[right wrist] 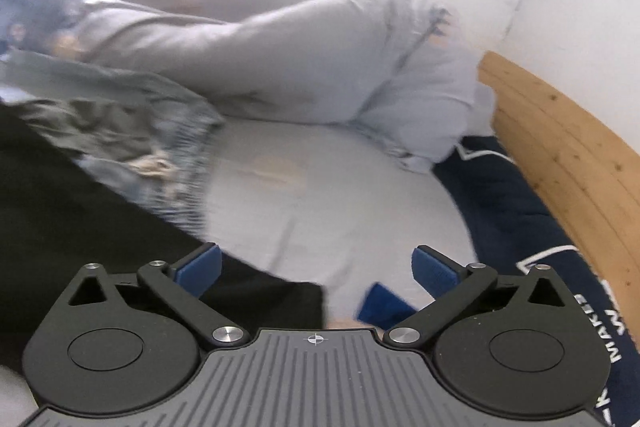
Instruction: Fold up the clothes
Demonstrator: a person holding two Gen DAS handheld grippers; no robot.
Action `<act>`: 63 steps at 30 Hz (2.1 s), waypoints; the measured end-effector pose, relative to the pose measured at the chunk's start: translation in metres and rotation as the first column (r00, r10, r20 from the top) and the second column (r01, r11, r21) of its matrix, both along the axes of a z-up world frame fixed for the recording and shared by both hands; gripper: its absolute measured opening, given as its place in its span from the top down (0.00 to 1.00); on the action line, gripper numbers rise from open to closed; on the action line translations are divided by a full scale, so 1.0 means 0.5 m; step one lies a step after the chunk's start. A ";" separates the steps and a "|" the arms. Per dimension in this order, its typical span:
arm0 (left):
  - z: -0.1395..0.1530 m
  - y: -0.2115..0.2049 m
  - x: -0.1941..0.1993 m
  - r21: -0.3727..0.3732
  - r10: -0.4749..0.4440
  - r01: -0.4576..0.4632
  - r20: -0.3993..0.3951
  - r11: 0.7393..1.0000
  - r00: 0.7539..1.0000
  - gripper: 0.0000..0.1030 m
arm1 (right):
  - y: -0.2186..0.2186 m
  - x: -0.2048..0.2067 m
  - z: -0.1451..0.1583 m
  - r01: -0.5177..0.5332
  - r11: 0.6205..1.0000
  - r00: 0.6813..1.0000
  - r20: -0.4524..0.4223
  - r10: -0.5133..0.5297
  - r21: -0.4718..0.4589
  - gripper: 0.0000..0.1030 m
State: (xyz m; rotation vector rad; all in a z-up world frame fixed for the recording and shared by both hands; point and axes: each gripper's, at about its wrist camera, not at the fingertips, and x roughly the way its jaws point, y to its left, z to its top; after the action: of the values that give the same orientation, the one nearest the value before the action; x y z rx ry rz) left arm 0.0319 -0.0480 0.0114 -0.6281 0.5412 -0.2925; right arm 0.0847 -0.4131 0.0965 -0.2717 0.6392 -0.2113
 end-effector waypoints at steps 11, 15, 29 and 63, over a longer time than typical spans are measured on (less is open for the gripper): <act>0.086 0.135 -0.022 -0.207 0.126 -0.109 0.074 0.972 0.989 0.00 | 0.208 -0.021 0.128 -0.184 0.983 0.983 -0.015 0.183 -0.008 0.00; 0.109 0.220 -0.027 -0.271 0.192 -0.160 0.096 0.949 0.977 0.00 | 0.311 0.013 0.177 -0.272 0.962 0.962 0.002 0.272 -0.002 0.00; 0.064 0.492 -0.022 -0.380 0.465 -0.434 -0.010 0.817 0.885 0.00 | 0.844 0.320 0.080 -0.644 0.750 0.752 -0.056 0.657 0.149 0.00; 0.046 0.545 0.007 -0.318 0.593 -0.573 -0.040 0.755 0.804 0.00 | 1.065 0.322 0.016 -0.881 0.391 0.357 -0.167 0.919 0.267 0.00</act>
State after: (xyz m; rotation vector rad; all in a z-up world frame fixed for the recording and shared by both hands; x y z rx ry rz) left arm 0.0353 0.2243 0.0346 -1.0657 0.2094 0.2061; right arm 0.2456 0.1195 0.1047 -0.5046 0.7040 1.0072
